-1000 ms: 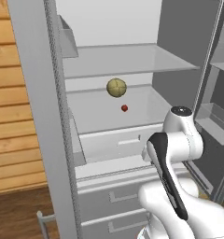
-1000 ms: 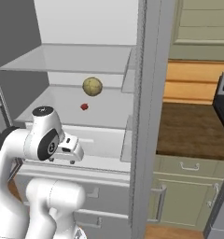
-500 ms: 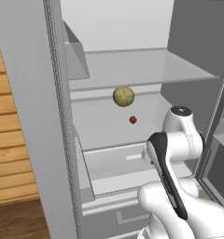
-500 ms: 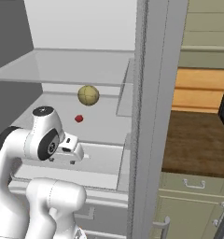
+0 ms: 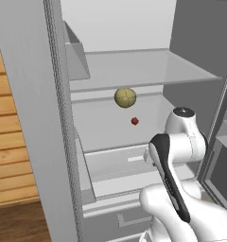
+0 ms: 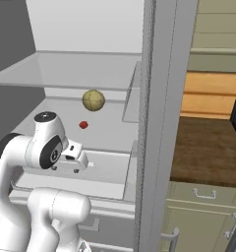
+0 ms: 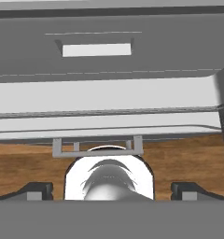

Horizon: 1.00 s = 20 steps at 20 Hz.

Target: Take the strawberry from the fridge and place it on top of the pancake, located on the dining counter.

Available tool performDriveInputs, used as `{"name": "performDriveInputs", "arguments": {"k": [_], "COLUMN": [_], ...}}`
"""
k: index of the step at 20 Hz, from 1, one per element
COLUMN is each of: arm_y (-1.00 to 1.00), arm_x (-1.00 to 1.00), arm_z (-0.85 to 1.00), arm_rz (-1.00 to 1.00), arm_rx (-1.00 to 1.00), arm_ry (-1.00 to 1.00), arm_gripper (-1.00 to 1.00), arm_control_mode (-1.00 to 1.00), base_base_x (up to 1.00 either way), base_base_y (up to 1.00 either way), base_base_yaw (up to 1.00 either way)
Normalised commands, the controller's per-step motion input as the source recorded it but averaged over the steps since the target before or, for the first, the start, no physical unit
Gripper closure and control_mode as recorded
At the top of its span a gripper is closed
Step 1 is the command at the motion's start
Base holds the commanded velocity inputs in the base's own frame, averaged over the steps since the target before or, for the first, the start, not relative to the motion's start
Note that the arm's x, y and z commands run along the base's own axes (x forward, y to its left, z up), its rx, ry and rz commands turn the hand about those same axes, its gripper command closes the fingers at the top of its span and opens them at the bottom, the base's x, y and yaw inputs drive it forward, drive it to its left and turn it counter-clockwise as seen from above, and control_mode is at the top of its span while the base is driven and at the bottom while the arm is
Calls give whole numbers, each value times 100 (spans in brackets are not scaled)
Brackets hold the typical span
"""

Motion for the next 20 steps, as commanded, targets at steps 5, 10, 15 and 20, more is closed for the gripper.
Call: {"name": "performDriveInputs", "arguments": {"k": [5,10,15,20], "arm_y": [0,0,14,43], "arm_x": [0,0,21,68], "arm_z": [0,0,4,21], "arm_rz": [0,0,1,2], "arm_rx": [0,0,-5,0], "arm_ry": [0,-1,-38,-39], "arm_gripper": [-100,-100,-100,-100], "arm_control_mode": [100,-100,-100,-100], "base_base_x": [28,4,0,0], "base_base_y": [43,9,0,0], "base_base_yaw": [0,0,0,0]}}
